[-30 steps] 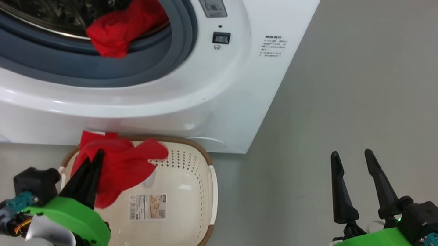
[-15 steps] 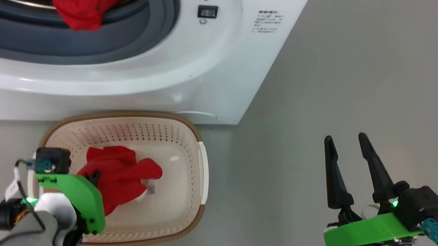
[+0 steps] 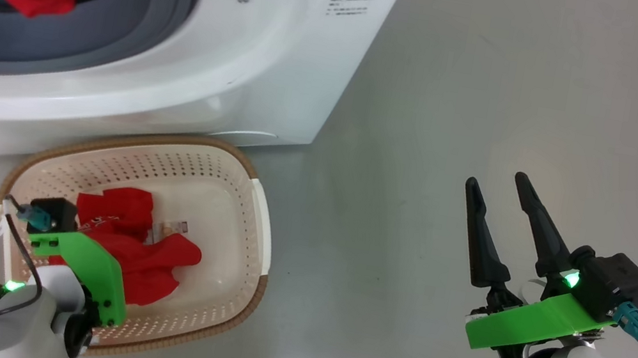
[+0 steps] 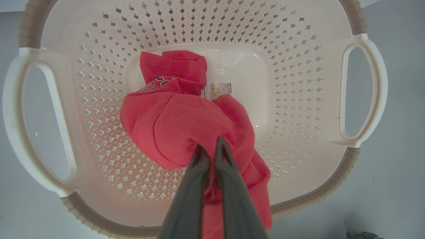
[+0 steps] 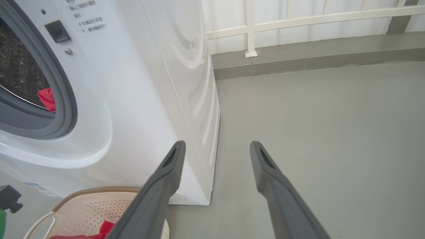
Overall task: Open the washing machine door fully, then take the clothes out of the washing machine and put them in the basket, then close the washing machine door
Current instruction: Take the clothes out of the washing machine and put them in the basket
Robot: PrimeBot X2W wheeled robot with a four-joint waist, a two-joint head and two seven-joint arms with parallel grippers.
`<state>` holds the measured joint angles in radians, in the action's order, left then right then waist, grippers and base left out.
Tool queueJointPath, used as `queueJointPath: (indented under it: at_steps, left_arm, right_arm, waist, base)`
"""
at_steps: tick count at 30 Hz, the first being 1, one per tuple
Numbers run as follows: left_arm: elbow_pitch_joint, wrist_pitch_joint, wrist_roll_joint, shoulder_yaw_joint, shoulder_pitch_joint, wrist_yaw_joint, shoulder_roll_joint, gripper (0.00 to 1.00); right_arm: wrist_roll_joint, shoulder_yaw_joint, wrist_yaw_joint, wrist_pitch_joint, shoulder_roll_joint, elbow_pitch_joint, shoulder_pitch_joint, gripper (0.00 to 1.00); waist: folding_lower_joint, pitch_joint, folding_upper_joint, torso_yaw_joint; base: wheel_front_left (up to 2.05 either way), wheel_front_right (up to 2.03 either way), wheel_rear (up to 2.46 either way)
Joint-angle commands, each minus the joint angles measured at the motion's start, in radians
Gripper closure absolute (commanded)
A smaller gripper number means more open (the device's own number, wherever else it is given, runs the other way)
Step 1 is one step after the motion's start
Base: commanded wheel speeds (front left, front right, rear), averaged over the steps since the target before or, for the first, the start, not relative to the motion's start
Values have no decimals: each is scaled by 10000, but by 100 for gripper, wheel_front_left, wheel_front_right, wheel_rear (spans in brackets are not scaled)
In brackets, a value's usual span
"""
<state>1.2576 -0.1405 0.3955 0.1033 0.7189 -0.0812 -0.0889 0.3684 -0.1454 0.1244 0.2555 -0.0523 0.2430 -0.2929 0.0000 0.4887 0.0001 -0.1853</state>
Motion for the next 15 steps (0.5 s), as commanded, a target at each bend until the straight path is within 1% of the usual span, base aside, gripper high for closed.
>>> queueJointPath:
  at_steps: [1, 3, 4, 5, 6, 7, 8, 12, 15]
  left_arm:
    - [-8, 19, 113, -230, -11, -81, -419, 100]
    - [64, 32, 164, -241, 23, -95, -432, 100]
    - [91, 38, 194, -244, 46, -112, -425, 72]
    - [113, 56, 196, -223, 70, -121, -419, 54]
    - [131, 88, 184, -193, 97, -124, -418, 33]
    - [146, 127, 187, -177, 130, -129, -414, 7]
    - [157, 183, 186, -153, 164, -145, -406, 0]
    - [165, 680, 177, -54, 256, -229, -384, 0]
    - [106, 1394, 172, -20, 201, -259, -397, 0]
  right_arm:
    - [54, -264, 63, 63, 20, -232, -93, 0]
    - [73, -277, 63, 63, 20, -226, -122, 0]
    - [80, -279, 63, 63, 20, -222, -135, 0]
    - [86, -275, 63, 63, 20, -217, -147, 0]
    - [91, -270, 63, 63, 20, -211, -157, 0]
    - [93, -266, 63, 63, 20, -203, -165, 0]
    - [92, -260, 63, 63, 20, -194, -169, 0]
    - [81, -218, 63, 63, 20, -144, -146, 0]
    - [87, -199, 63, 63, 20, -114, -114, 0]
  waist:
    - [0, 164, -1, -185]
    - [0, 194, -1, -217]
    - [0, 203, -1, -220]
    - [0, 206, -1, -217]
    - [0, 205, -1, -209]
    - [0, 198, -1, -197]
    - [0, 182, -1, -180]
    - [0, 5, -1, -80]
    - [0, -217, -1, 6]
  base:
    - [0, 0, 0]
    - [0, 0, 0]
    - [0, 0, 0]
    - [0, 0, 0]
    - [0, 0, 0]
    - [0, 0, 0]
    - [0, 0, 0]
    - [0, 0, 0]
    - [0, 0, 0]
